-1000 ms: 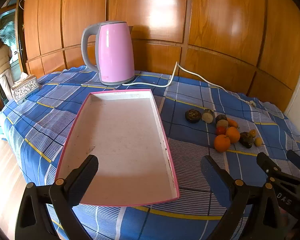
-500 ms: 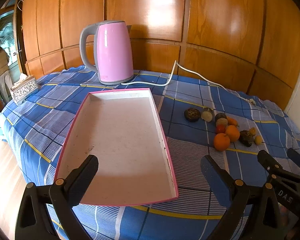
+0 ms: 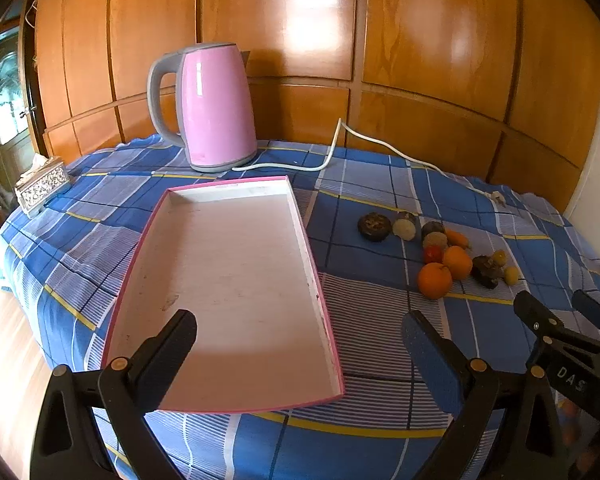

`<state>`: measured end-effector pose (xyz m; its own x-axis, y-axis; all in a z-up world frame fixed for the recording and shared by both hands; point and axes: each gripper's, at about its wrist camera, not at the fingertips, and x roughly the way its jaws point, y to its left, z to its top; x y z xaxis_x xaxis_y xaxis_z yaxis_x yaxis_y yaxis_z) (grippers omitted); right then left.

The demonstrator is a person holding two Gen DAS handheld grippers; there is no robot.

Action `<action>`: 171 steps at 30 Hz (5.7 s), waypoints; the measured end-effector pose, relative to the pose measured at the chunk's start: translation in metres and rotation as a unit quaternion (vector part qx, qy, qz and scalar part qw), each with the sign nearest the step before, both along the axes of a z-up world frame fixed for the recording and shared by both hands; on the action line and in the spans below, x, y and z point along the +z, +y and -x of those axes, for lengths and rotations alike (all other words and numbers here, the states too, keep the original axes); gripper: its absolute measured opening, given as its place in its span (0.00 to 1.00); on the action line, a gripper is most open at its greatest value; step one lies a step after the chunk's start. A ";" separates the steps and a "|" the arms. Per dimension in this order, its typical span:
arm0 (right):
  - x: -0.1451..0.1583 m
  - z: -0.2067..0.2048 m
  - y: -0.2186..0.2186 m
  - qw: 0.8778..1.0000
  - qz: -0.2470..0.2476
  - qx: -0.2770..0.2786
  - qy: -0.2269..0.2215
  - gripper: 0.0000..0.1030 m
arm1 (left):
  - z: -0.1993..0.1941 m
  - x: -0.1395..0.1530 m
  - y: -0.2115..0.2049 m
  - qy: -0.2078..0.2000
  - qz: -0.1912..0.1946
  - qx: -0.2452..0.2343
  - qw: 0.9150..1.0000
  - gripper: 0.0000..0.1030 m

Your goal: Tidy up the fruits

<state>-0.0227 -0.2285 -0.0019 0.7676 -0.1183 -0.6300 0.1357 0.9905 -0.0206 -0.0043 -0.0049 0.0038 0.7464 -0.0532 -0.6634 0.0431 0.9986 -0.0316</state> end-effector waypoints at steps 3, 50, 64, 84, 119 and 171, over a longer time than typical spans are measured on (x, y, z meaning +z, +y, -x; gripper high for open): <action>-0.001 0.000 -0.004 1.000 -0.002 -0.003 0.000 1.00 | -0.001 0.000 -0.003 0.002 -0.001 -0.005 1.000 1.00; -0.044 -0.012 -0.131 0.987 -0.088 -0.112 0.070 0.71 | -0.080 -0.037 -0.104 0.136 0.043 -0.221 0.965 0.39; -0.038 -0.091 -0.124 0.981 -0.156 -0.056 0.101 0.38 | -0.110 -0.005 0.038 0.100 0.108 -0.057 0.988 0.39; -0.063 -0.118 -0.114 0.980 -0.113 -0.033 0.158 0.25 | -0.127 -0.012 0.119 0.069 0.075 0.108 0.989 0.70; 0.002 -0.066 0.004 0.966 -0.159 0.176 0.101 0.25 | -0.029 -0.006 0.093 0.056 0.074 0.098 0.991 0.97; -0.010 -0.033 -0.056 0.994 -0.073 0.013 0.079 0.51 | -0.023 0.001 0.051 0.065 0.037 0.031 0.997 0.97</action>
<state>0.0105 -0.2841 -0.0123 0.6595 0.0028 -0.7517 0.1159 0.9876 0.1055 0.0185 0.0464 0.0047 0.6574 -0.0617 -0.7510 -0.0277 0.9940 -0.1059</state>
